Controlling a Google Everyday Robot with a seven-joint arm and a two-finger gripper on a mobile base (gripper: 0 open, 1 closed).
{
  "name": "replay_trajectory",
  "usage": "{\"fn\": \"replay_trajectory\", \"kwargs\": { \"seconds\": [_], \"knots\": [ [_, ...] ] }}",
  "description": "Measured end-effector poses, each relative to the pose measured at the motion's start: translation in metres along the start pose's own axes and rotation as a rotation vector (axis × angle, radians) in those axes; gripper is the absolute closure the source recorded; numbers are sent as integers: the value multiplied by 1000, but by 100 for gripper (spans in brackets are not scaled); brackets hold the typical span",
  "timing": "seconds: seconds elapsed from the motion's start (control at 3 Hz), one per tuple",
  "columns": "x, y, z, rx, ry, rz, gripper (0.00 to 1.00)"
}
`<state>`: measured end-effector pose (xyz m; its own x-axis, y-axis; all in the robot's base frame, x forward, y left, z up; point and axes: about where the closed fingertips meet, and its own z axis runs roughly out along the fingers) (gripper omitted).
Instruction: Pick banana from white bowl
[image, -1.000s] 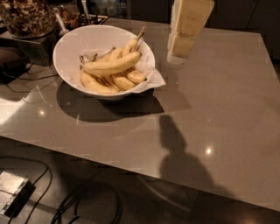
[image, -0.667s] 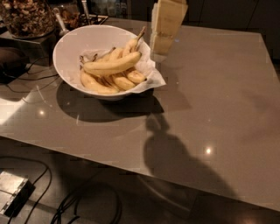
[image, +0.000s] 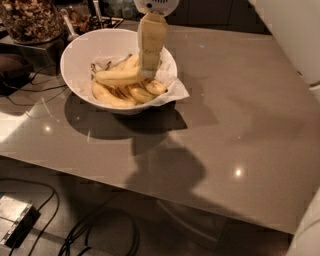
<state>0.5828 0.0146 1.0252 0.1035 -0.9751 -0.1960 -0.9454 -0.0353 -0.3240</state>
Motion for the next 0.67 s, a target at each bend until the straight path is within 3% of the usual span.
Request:
{"fn": "replay_trajectory", "kwargs": {
  "seconds": [0.67],
  "knots": [
    [-8, -6, 0, 49, -17, -6, 0]
  ]
}}
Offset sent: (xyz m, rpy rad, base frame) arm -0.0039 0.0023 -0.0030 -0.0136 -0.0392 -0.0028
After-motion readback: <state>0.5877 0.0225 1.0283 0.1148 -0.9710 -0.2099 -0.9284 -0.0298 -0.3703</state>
